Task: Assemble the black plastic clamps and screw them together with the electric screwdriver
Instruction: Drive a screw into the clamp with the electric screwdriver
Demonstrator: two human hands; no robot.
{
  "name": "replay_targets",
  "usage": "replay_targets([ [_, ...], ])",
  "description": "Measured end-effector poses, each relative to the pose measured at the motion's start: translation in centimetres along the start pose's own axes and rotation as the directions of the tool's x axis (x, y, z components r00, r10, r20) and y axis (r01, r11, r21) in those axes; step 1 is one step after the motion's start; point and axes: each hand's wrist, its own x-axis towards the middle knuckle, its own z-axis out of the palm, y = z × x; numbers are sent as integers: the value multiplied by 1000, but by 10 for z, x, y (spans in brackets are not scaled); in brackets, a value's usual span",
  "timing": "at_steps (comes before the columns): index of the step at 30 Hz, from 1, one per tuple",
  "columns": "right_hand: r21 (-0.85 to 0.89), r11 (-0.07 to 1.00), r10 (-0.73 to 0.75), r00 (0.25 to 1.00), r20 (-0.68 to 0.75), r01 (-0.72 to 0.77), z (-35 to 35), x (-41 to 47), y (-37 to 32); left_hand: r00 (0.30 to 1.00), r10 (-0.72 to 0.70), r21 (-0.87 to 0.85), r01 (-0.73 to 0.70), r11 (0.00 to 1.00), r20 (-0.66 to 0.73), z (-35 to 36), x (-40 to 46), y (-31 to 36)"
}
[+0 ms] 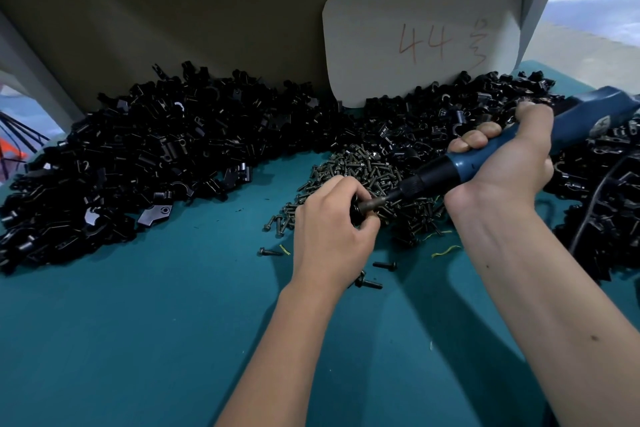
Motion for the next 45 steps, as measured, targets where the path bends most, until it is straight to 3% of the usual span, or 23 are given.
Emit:
replay_targets([
  [1,181,983,0,999,-46,8,-6,4,9,1000,10,36,-9,999,-14,-1,0,0],
  [2,253,967,42,998,-45,-30,-12,4,19,999,22,63,-21,998,-23,-2,1,-1],
  [5,172,985,39,997,-59,-28,-18,5,24,999,45,98,-42,994,-25,-4,1,-2],
  [21,166,985,61,993,-96,-44,-16,9,33,999,31,137,-24,990,-45,-5,0,-7],
  [32,142,989,49,991,-128,-31,-20,14,30,999,44,102,-42,994,-14,-2,0,-7],
  [37,171,984,55,995,-79,-41,-18,13,28,1000,30,35,-30,999,-2,-3,1,-12],
  [40,162,986,44,998,-45,-36,-17,10,27,994,-45,-80,54,995,104,-3,2,-12],
  [42,163,985,50,999,1,-50,-17,12,24,964,-138,-197,184,963,229,-5,2,-14],
  [45,282,946,125,982,140,-160,-21,23,6,871,-245,-444,437,783,425,-19,7,-23],
])
